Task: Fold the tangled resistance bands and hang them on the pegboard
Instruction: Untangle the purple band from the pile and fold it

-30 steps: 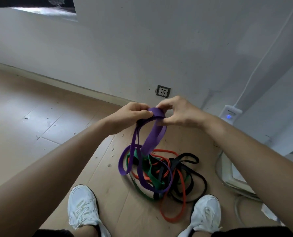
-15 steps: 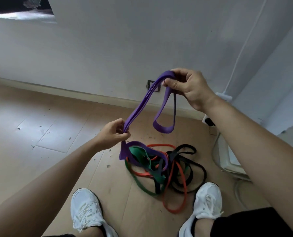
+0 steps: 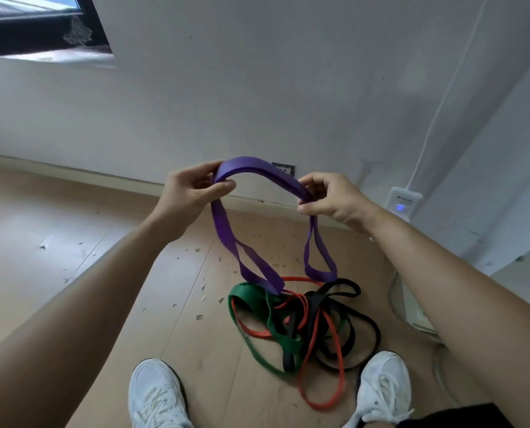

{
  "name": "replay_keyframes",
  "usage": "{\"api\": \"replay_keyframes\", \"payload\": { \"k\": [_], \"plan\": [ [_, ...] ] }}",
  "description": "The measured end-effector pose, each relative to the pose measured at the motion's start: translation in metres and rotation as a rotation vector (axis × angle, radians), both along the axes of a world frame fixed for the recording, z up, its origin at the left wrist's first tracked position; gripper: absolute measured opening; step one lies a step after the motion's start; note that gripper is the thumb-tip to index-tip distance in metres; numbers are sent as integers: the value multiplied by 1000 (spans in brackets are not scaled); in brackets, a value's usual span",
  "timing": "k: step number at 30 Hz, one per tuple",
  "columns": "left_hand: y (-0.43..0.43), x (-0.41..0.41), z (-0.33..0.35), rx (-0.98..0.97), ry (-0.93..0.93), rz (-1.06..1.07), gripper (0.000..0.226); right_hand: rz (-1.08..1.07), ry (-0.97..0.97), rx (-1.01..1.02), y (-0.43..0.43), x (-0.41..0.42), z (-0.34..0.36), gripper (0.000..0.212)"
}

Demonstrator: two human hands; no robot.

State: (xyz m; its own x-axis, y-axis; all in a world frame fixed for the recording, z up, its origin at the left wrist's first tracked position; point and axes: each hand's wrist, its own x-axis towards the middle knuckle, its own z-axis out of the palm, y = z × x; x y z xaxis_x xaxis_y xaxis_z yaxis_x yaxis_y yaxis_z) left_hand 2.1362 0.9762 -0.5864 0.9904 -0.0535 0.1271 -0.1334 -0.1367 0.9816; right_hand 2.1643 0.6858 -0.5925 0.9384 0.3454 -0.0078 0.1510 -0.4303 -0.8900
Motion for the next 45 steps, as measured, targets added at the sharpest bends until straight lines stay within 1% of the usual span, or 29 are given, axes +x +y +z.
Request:
{"api": "replay_keyframes", "payload": {
  "k": [3,5,7,9,11,13,15,19,22,24,25,28,29,30,32,34,36,38,40,43,45],
  "plan": [
    [-18,-2,10,127,-66,-50,41,29,-54,58,12,-1,9,41],
    [-23,-1,12,233,-138,-9,41,47,-74,95,16,-1,15,41],
    [-22,1,10,331,-187,5,39,33,-89,178,18,-2,18,38],
    [-16,3,5,463,-187,-40,33,-4,-55,335,20,-2,22,31],
    [-10,4,-4,548,-121,-95,23,-25,-20,445,24,0,29,30],
    [-4,4,-17,541,-53,-124,11,-34,-32,486,29,1,36,29],
    [4,5,-29,508,-11,-144,4,-59,-55,521,33,1,43,30],
    [19,4,-47,474,109,-207,16,-129,-66,596,32,5,48,33],
    [27,4,-57,491,113,-202,15,-154,-55,626,25,7,47,32],
    [28,5,-52,431,74,-151,13,-139,-79,519,18,9,44,25],
    [28,7,-45,358,58,-120,14,-129,-87,433,14,10,43,25],
    [26,14,-17,81,15,-3,16,-81,-55,181,8,13,35,35],
    [27,18,-8,30,7,10,16,-57,-45,102,9,12,32,37],
    [27,20,-1,15,8,5,16,-37,-42,39,11,10,29,37],
    [25,18,6,53,40,-29,17,-13,-47,-5,17,6,23,37],
    [20,13,2,74,66,-51,17,10,-65,-32,26,4,22,38],
    [15,8,-4,59,83,-73,15,51,-76,-128,35,5,22,39],
    [11,6,-7,40,99,-97,15,102,-43,-247,41,7,20,44],
    [14,7,-8,24,110,-82,16,165,33,-327,41,8,18,42],
    [19,7,-4,82,116,-59,19,201,97,-333,38,6,16,28],
    [16,6,-1,60,136,-58,23,191,68,-304,41,6,16,28]
  ]
}}
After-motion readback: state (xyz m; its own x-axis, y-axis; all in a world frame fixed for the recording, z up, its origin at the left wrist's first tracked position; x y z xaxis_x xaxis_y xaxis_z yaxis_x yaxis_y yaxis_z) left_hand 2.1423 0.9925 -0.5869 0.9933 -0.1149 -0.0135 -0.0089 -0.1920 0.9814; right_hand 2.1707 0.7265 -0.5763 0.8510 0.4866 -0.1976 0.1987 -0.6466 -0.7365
